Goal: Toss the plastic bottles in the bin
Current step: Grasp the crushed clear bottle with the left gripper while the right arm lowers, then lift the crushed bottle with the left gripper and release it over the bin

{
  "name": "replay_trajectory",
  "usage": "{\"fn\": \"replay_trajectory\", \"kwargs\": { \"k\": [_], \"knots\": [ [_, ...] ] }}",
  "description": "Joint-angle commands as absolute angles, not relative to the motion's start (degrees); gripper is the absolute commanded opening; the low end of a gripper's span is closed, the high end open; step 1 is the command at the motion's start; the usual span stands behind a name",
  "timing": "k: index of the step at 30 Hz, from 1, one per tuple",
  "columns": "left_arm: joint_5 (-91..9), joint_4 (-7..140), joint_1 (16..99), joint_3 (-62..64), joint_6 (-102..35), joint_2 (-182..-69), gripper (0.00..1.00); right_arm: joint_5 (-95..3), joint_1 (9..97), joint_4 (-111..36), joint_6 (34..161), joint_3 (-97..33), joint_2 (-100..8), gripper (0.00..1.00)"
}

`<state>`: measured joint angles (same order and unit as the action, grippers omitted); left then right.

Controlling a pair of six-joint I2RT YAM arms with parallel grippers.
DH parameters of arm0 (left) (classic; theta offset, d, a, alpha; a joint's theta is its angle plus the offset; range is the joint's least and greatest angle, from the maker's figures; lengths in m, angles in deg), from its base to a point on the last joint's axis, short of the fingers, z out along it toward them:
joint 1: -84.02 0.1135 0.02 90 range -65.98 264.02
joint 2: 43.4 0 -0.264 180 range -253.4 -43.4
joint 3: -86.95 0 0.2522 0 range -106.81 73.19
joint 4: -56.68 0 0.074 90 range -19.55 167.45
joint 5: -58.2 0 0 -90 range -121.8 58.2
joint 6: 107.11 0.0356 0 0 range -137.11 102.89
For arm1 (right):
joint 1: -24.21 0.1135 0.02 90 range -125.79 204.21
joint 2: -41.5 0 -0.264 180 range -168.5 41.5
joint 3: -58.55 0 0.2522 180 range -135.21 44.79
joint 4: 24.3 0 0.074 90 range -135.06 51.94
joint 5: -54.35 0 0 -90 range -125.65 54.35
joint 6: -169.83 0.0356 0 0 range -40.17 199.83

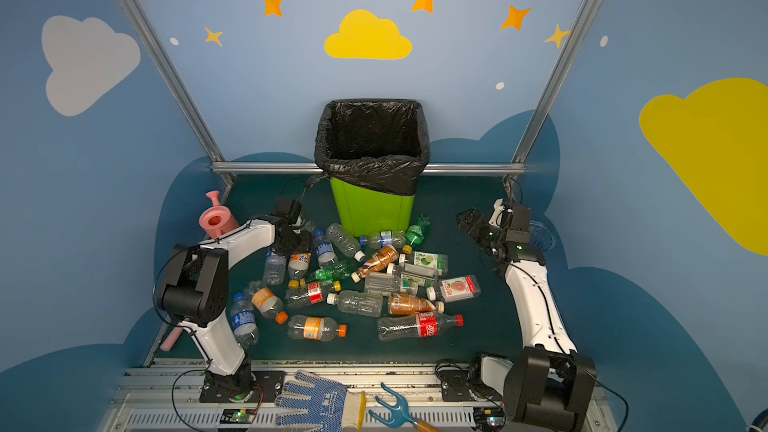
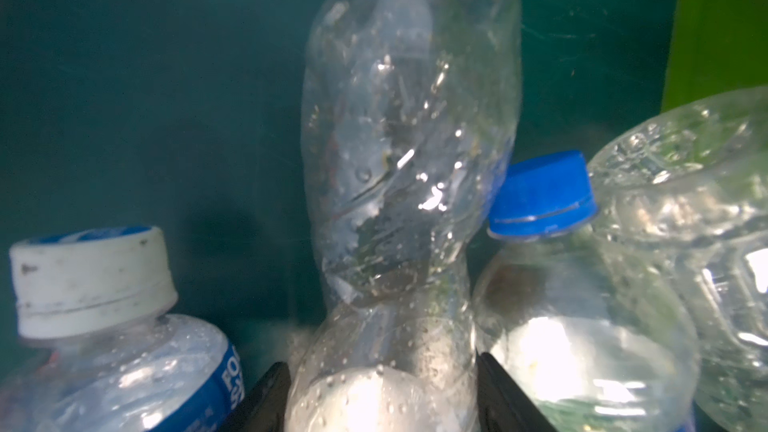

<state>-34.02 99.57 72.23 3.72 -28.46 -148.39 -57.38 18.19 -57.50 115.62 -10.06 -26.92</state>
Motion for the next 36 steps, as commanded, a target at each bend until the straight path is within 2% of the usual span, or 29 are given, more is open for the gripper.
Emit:
{"fn": "replay_trajectory", "kwargs": {
  "k": [1, 10, 19, 25, 29, 33, 36],
  "knots": [
    [-33.42, 102.36, 71.9, 1.84, -28.36, -150.21, 0.68, -58.71, 17.38, -56.26, 115.87, -9.35, -26.13, 0.95],
    [-31.18, 103.36, 71.54, 0.88, -28.33, -151.21, 0.67, -60.1, 15.56, -55.42, 116.79, -7.98, -25.92, 0.96],
    [-32.49, 102.55, 71.45, 0.27, -29.63, -148.21, 0.49, -61.17, 13.54, -55.02, 117.49, -6.81, -25.41, 0.96],
    [-32.52, 103.77, 72.23, -4.77, -30.46, -138.23, 0.48, -61.9, 11.84, -54.24, 117.96, -7.14, -25.25, 0.95],
    [-28.37, 102.15, 73.42, -10.42, -30.38, -129.52, 0.47, -62.49, 10.79, -53.54, 118.5, -7.79, -25.77, 0.95],
    [-27.31, 93.88, 74.94, -15.13, -27.93, -121.28, 0.47, -63.39, 9.85, -53.53, 118.51, -8.47, -26.09, 0.96],
    [-30.22, 78.37, 75.5, -14.82, -28.98, -116.43, 0.49, -63.31, 8.98, -53.63, 118.85, -7.82, -25.19, 0.95]
  ]
}}
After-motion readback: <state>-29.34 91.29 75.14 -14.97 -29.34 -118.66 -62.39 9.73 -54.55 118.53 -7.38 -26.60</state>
